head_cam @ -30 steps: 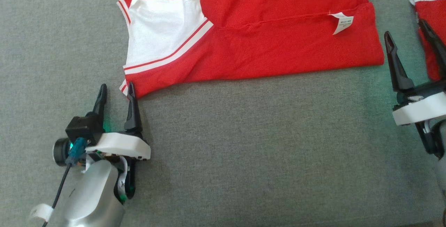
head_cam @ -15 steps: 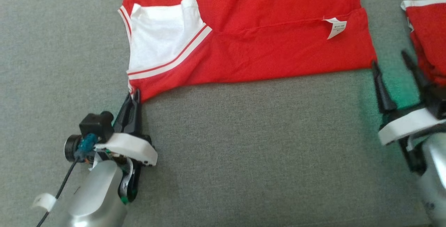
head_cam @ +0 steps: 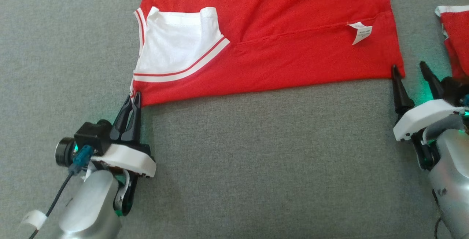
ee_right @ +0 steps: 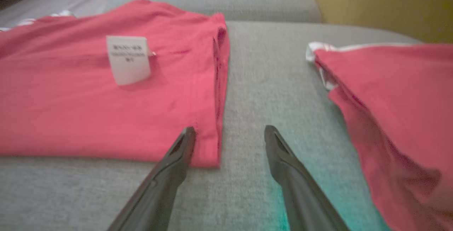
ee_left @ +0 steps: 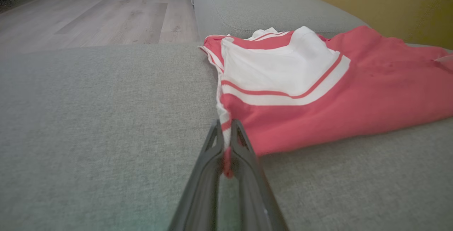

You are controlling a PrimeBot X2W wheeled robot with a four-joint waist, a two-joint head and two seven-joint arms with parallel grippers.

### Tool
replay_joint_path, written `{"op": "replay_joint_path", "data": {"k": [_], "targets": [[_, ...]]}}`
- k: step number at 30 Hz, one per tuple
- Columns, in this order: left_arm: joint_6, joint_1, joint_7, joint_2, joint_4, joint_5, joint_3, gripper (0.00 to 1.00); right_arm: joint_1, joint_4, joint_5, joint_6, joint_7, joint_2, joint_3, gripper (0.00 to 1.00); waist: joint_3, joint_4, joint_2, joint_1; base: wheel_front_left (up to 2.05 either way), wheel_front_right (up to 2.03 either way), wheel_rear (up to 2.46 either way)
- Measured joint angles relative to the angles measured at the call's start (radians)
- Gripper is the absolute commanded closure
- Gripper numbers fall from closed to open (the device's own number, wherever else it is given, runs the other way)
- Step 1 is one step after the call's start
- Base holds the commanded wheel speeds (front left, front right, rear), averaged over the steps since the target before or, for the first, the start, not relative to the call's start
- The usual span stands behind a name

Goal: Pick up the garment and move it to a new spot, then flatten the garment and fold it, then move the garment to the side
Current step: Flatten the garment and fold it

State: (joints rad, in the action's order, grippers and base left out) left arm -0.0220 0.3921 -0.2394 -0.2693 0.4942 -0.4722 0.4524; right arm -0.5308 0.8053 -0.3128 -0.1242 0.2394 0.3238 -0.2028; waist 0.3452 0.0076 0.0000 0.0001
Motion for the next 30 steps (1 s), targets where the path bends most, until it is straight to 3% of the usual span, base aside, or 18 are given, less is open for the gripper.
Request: {"op": "replay_joint_path", "data": {"k": [1, 2, 5, 8, 14, 20, 30], "targets": [[0.0, 0.002, 0.0, -0.001, -0.001, 0.001, 0.0, 1.0, -0.013, 0.027, -0.007, 0.0, -0.014, -0.001, -0.006, 0.01, 0.003, 0.001, 0.0, 0.0, 0.0, 0.0, 0.0], [0.0, 0.005, 0.0, -0.002, -0.001, 0.005, 0.001, 1.0, -0.025, 0.051, -0.016, 0.0, -0.027, -0.002, -0.01, 0.11, 0.005, 0.002, 0.0, 0.0, 0.0, 0.0, 0.0], [0.001, 0.016, -0.001, -0.003, -0.007, 0.016, 0.006, 1.0, -0.068, 0.094, -0.05, 0.0, -0.057, -0.006, -0.035, 1.0, 0.011, 0.007, 0.0, 0.0, 0.0, 0.0, 0.0], [0.005, 0.019, -0.001, -0.003, -0.01, 0.016, 0.01, 1.0, -0.104, 0.109, -0.091, 0.0, -0.097, -0.006, -0.087, 1.0, 0.01, 0.012, 0.0, 0.0, 0.0, 0.0, 0.0], [0.004, 0.001, -0.01, -0.018, -0.045, 0.025, -0.002, 1.0, -0.099, 0.12, -0.101, 0.0, -0.071, 0.009, -0.162, 1.0, -0.023, -0.001, 0.0, 0.0, 0.0, 0.0, 0.0], [0.004, -0.13, -0.01, -0.052, -0.145, 0.036, -0.02, 1.0, -0.009, 0.076, -0.135, 0.0, -0.053, 0.044, -0.229, 1.0, -0.073, -0.02, 0.0, -0.0001, 0.0, 0.0, 0.0], [0.004, -0.323, 0.004, -0.102, -0.303, 0.051, 0.01, 1.0, 0.186, -0.079, -0.147, 0.0, -0.04, 0.151, -0.205, 1.0, -0.1, -0.035, 0.0, -0.0002, 0.0, 0.0, 0.0]]}}
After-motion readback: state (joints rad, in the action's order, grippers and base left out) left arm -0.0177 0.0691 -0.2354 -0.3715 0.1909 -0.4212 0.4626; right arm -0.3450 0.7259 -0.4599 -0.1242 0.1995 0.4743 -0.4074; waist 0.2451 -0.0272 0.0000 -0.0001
